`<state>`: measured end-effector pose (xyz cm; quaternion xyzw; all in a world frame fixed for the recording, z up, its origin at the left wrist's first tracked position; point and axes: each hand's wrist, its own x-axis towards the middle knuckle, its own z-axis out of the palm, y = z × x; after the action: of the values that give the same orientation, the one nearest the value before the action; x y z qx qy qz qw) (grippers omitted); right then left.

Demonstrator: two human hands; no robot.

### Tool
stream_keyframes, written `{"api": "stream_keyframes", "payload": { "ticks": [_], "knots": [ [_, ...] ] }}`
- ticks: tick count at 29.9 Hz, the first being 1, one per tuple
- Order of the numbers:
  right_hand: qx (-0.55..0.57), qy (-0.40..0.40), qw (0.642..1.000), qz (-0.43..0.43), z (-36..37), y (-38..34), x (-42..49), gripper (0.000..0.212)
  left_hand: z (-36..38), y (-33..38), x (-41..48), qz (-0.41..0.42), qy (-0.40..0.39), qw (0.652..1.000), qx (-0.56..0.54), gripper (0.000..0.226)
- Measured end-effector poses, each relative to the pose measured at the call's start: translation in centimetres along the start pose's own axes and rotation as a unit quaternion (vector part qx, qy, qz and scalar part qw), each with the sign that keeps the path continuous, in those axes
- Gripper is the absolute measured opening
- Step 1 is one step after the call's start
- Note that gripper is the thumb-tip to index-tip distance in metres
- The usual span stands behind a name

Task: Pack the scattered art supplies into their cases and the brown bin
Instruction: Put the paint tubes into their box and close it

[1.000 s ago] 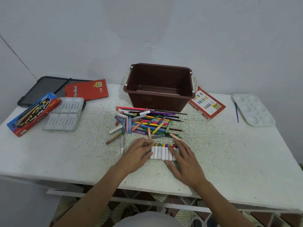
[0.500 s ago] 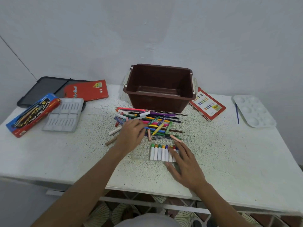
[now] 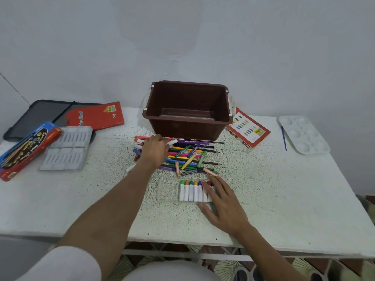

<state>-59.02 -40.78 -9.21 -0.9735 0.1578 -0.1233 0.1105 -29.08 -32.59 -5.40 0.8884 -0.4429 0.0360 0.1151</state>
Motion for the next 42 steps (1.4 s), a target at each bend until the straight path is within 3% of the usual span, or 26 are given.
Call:
{"api": "stream_keyframes", "payload": {
  "ticks": [5,10,16,23,29,42],
  "knots": [
    [-0.002,-0.003,1.0,0.001,-0.1,0.0,0.1,0.064,-0.2,0.0,0.0,-0.024,0.045,0.997,-0.049,0.022],
    [-0.001,0.0,1.0,-0.001,-0.1,0.0,0.0,0.063,-1.4,0.3,-1.5,0.04,0.099,0.979,-0.173,0.018],
    [0.003,-0.001,1.0,-0.001,-0.1,0.0,0.0,0.063,-2.9,1.0,-5.6,0.019,-0.01,0.924,-0.381,0.025],
    [0.003,-0.007,1.0,0.001,-0.1,0.0,-0.1,0.062,-3.0,0.3,-10.3,-0.117,-0.074,0.857,-0.496,0.03],
    [0.0,-0.01,1.0,0.0,0.0,-0.1,-0.1,0.062,-2.8,0.2,-11.5,-0.091,-0.106,0.879,-0.456,0.019],
    [0.017,0.005,1.0,-0.01,0.0,0.0,-0.3,0.062,-2.1,2.9,-11.9,-0.062,-0.122,0.925,-0.353,0.029]
  ]
}}
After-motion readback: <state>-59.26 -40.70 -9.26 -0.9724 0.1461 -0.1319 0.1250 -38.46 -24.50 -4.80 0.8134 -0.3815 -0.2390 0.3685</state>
